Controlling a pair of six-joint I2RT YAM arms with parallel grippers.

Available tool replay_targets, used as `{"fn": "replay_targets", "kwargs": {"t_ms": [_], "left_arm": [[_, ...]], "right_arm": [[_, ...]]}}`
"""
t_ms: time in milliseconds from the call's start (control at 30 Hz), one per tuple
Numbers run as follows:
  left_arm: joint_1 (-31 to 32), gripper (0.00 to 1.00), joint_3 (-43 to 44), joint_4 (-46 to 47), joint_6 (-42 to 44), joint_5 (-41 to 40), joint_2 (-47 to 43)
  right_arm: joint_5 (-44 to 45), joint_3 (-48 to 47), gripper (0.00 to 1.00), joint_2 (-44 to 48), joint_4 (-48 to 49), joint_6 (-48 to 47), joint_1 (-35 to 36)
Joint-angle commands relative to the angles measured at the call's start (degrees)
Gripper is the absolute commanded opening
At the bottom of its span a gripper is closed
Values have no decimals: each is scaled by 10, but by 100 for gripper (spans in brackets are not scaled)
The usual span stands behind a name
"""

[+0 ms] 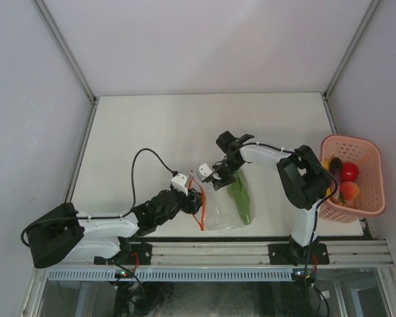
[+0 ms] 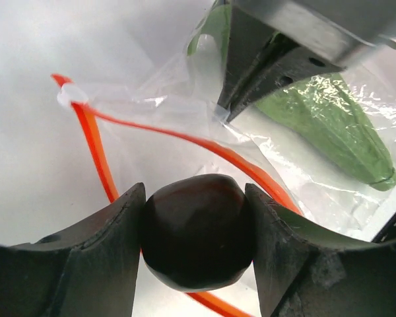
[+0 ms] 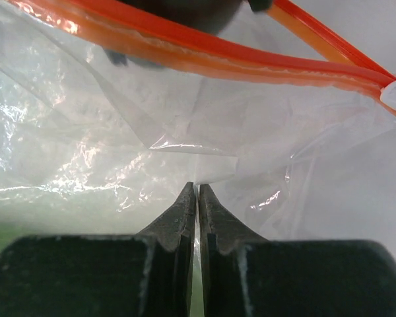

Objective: Open the zip-top bag and remove the fake food
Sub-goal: Pick up the fake fruit from the zipper food storage bag, then place the fake fruit in the bin.

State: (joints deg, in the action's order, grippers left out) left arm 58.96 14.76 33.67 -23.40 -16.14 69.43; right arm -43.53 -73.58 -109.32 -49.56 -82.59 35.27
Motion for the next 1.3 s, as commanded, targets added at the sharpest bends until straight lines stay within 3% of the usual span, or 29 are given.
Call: {"fn": "replay_targets", "kwargs": {"t_ms": [0,300,433,600,800,900,1133,1267], "left_arm": [[3,35,-18,-74,-22,-1,-68],[-12,27,-13,-236,-83,-17,-205],[-63,24,-1,-306,-136,19,-283],[-135,22,7,-325,-197,93,-368],[-180,22,8,-238,-281,180,-386],[-188,22,3,-154,-333,217,-361],[-193,19,5,38,-522,250,-248],[-189,16,30,50,-614,249,-196]], "right_arm": [[13,-15,3,5,30,37,-9],[2,-13,5,19,39,52,-20],[-39,-9,24,57,36,59,-28],[-93,6,44,118,42,74,-44],[-172,23,58,190,64,120,-81],[-224,44,66,235,108,190,-95],[-277,122,79,315,321,426,-94],[-274,155,81,338,419,526,-82]]}}
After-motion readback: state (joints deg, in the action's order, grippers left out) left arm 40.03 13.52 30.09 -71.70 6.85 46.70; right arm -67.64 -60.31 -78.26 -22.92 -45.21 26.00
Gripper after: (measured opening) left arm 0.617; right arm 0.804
